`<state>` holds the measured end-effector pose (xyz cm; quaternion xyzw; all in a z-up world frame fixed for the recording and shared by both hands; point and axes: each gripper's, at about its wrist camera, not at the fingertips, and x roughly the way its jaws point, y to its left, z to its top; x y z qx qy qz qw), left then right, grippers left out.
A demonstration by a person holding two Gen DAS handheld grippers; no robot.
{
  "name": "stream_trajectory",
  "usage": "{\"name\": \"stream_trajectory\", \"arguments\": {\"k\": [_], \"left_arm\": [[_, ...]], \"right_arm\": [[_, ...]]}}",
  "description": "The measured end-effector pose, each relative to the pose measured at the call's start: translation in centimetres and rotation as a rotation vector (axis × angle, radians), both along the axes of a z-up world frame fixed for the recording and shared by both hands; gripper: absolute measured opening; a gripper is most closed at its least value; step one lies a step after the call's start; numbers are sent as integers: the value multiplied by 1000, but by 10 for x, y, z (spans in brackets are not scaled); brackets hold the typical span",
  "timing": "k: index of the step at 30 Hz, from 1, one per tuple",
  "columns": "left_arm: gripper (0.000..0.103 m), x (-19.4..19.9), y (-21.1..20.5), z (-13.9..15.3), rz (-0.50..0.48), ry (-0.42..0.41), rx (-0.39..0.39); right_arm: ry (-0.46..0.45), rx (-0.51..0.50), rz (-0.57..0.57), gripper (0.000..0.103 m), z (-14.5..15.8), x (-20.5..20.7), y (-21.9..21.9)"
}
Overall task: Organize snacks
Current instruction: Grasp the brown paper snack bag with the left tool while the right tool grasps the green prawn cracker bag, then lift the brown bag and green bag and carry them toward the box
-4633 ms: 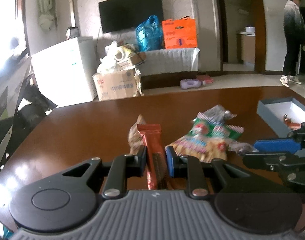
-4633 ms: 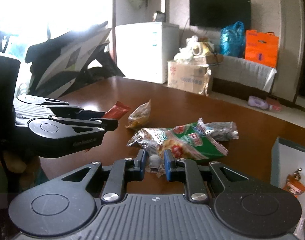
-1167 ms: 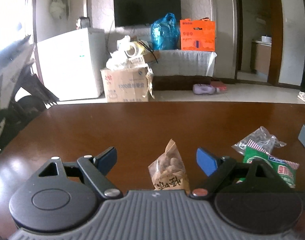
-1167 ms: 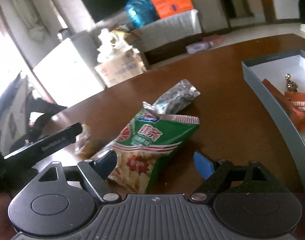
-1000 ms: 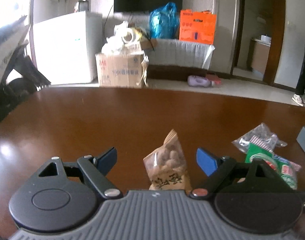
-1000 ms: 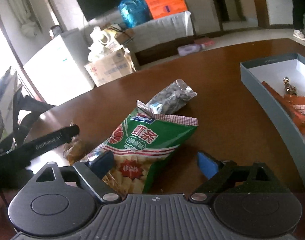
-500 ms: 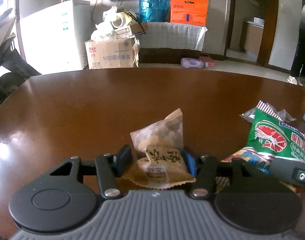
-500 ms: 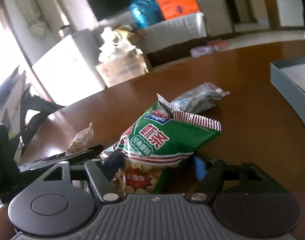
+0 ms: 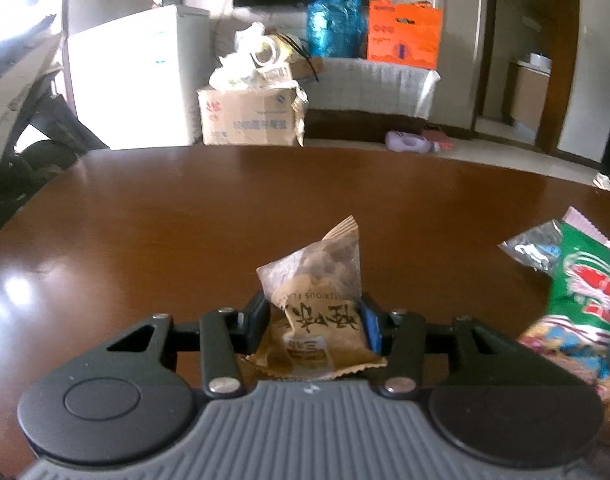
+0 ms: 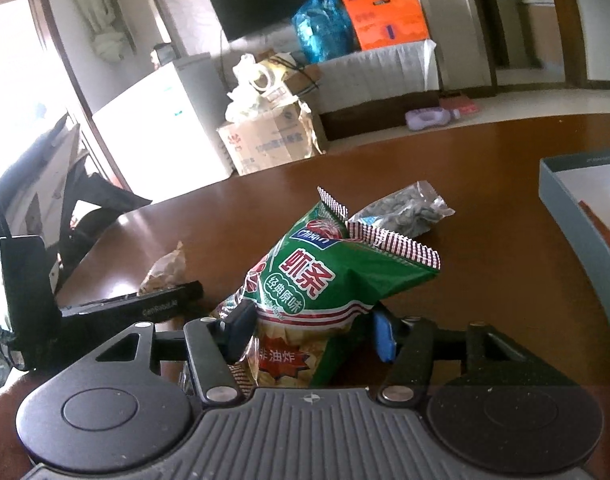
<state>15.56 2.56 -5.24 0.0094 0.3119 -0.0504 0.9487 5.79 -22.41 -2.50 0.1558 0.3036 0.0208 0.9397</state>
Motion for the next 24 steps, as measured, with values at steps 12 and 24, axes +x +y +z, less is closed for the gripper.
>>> {"name": "stream_trajectory", "arguments": {"k": [12,24], "left_arm": [[45,-49,-30,32,-49,-126,86],[45,-84,-40,41,-57,-143,104]], "right_arm": [[-121,-89,64,58,25,-32,-1],[-160,-122,109,56,39,-54,-4]]}}
